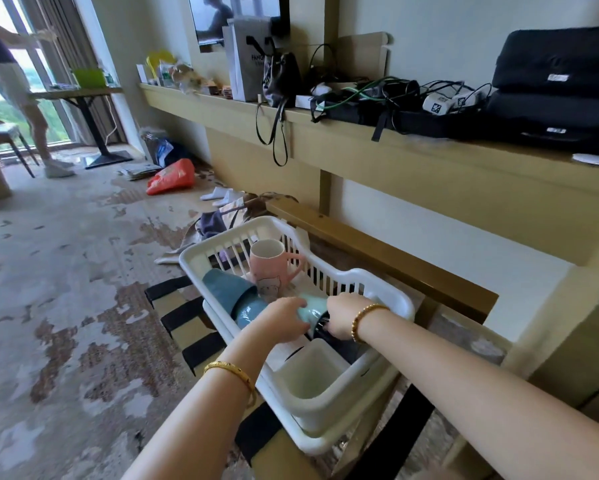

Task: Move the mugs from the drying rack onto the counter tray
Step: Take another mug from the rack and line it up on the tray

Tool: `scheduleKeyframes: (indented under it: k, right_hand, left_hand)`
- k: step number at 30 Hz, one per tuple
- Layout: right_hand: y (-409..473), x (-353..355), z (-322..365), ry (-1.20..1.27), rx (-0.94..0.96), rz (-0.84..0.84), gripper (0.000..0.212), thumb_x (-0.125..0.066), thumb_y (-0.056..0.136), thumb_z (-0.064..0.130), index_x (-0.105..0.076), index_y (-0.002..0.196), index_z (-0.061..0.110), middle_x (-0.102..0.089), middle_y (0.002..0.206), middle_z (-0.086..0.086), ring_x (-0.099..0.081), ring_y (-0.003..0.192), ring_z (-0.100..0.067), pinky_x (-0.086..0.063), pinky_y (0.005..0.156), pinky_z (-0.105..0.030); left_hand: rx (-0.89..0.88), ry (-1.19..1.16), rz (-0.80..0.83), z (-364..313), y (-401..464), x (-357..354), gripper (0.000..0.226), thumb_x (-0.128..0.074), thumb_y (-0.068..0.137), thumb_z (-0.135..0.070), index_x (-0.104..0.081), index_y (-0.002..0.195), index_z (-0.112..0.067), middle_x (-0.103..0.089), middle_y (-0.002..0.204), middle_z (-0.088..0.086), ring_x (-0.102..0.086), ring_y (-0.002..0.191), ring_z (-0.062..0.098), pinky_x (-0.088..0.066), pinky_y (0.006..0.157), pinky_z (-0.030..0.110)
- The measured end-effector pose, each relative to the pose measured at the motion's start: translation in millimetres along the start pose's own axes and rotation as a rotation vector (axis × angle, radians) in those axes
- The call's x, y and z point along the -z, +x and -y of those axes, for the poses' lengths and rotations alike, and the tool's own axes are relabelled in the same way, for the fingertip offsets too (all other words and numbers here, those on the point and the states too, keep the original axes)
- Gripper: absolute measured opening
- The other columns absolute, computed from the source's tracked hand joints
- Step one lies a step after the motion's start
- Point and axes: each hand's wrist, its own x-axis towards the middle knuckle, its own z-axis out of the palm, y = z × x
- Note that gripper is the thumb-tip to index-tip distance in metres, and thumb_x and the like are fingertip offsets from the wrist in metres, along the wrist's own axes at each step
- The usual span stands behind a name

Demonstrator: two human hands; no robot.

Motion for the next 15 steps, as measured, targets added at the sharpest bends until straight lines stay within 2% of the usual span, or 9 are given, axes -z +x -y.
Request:
scheduleKeyframes:
  k: [2, 6, 12, 15]
  right_hand:
    - [-3.4, 3.8, -1.8, -0.054, 0.020, 0.069, 0.026, -0.052, 0.090, 0.023, -0.057, 0.111, 0.008, -0.060, 0.098, -0.009, -0.057, 0.088, -0.025, -0.046, 0.074, -0.032]
    - [-10.2, 15.9, -12.2, -0.108, 0.057, 0.242, 0.021, -0.050, 0.088, 0.013, -0.058, 0.106, 0.005, -0.054, 0.084, -0.007, -0.053, 0.073, -0.020, -0.043, 0.059, -0.025]
    - [-19.6, 22.6, -26.5, -0.185, 0.048, 0.325, 0.045, -0.059, 0.089, 0.029, -0.051, 0.127, 0.006, -0.059, 0.121, -0.011, -0.058, 0.109, -0.025, -0.049, 0.089, -0.033]
    - [-17.9, 18.5, -28.2, -0.119, 0.042, 0.280, 0.044, -0.059, 0.088, 0.027, -0.051, 0.127, 0.008, -0.059, 0.123, -0.010, -0.059, 0.110, -0.025, -0.051, 0.091, -0.033]
  left_hand:
    - [-0.033, 0.015, 0.039, -7.5, 3.3, -2.8, 0.045, -0.052, 0.090, -0.021, -0.044, 0.135, -0.016, -0.049, 0.136, 0.008, -0.049, 0.121, 0.024, -0.040, 0.098, 0.030]
    - [-0.058, 0.019, 0.052, -13.7, 5.3, -7.4, 0.044, -0.054, 0.088, -0.021, -0.047, 0.132, -0.019, -0.055, 0.129, 0.007, -0.053, 0.113, 0.023, -0.041, 0.088, 0.026]
    - [-0.049, 0.091, 0.012, -16.9, 5.6, -11.7, 0.047, -0.050, 0.093, -0.026, -0.040, 0.139, -0.022, -0.049, 0.138, 0.006, -0.049, 0.122, 0.024, -0.040, 0.098, 0.031]
    - [-0.055, 0.155, 0.019, -18.4, 5.3, -12.8, 0.050, -0.047, 0.095, -0.018, -0.033, 0.143, -0.021, -0.045, 0.143, 0.007, -0.045, 0.127, 0.025, -0.037, 0.103, 0.033]
